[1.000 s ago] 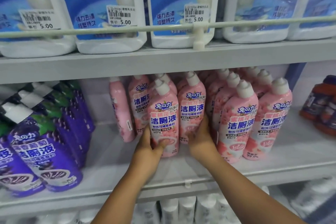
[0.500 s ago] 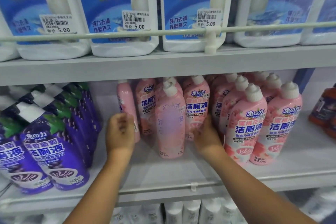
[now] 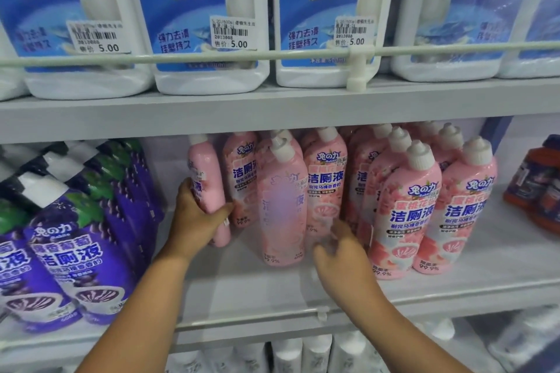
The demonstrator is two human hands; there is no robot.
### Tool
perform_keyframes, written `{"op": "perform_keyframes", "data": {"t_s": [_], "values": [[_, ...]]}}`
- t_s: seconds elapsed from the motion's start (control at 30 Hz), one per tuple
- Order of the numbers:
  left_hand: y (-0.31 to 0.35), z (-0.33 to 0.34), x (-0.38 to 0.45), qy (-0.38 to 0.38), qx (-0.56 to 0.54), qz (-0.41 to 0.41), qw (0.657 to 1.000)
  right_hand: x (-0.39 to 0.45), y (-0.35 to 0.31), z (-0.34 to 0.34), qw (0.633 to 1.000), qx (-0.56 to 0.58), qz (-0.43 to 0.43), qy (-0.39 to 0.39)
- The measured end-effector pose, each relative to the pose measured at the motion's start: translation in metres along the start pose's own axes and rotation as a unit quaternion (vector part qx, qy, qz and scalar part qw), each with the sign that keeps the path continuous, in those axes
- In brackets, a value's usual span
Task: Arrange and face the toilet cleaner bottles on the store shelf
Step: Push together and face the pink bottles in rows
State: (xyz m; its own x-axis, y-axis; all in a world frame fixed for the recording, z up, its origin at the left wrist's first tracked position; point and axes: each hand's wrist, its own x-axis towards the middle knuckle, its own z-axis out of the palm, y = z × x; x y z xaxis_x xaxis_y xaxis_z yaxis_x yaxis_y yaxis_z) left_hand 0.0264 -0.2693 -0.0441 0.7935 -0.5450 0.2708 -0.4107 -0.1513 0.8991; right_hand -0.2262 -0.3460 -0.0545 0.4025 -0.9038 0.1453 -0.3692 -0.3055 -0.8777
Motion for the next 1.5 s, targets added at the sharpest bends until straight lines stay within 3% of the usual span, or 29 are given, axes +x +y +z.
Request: {"op": "perform_keyframes", "data": {"t_s": [0.13, 0.23, 0.33, 0.53, 0.8, 0.9, 1.03, 1.2, 1.37, 1.43, 1.5], "values": [[0.005, -0.007, -0.035, 0.065, 0.085, -0.026, 0.994, -0.027, -0.01, 0.01, 0.998, 0.019, -0.066, -0.011], [0.014, -0.005, -0.078, 0.087, 0.127, -0.007, 0.988, -0.035, -0.027, 0.028, 0.992, 0.043, -0.087, -0.085], [0.019, -0.002, -0.111, 0.06, 0.157, 0.018, 0.986, -0.043, -0.04, 0.041, 0.982, 0.071, -0.095, -0.149], [0.031, 0.003, -0.133, 0.003, 0.126, 0.043, 0.991, -0.048, -0.034, 0.032, 0.979, 0.068, -0.119, -0.152], [0.041, 0.045, -0.154, -0.127, 0.05, 0.072, 0.988, -0.046, -0.002, -0.022, 0.992, 0.003, -0.121, -0.032], [0.049, 0.067, -0.158, -0.135, 0.042, 0.086, 0.986, -0.044, 0.007, -0.037, 0.989, -0.083, -0.117, -0.029], [0.056, 0.088, -0.161, -0.134, 0.041, 0.071, 0.988, -0.053, 0.003, -0.046, 0.973, -0.226, -0.042, -0.031], [0.057, 0.102, -0.158, -0.161, 0.044, 0.044, 0.985, -0.045, 0.001, -0.049, 0.965, -0.262, -0.01, -0.009], [0.056, 0.098, -0.146, -0.213, 0.062, 0.068, 0.973, -0.029, 0.005, -0.029, 0.976, -0.214, 0.002, 0.039], [0.058, 0.078, -0.137, -0.193, 0.045, 0.087, 0.976, -0.025, 0.009, -0.021, 0.979, -0.196, -0.018, 0.06], [0.058, 0.053, -0.12, -0.094, -0.029, 0.079, 0.992, -0.021, 0.014, -0.014, 0.981, -0.178, -0.028, 0.073]]}}
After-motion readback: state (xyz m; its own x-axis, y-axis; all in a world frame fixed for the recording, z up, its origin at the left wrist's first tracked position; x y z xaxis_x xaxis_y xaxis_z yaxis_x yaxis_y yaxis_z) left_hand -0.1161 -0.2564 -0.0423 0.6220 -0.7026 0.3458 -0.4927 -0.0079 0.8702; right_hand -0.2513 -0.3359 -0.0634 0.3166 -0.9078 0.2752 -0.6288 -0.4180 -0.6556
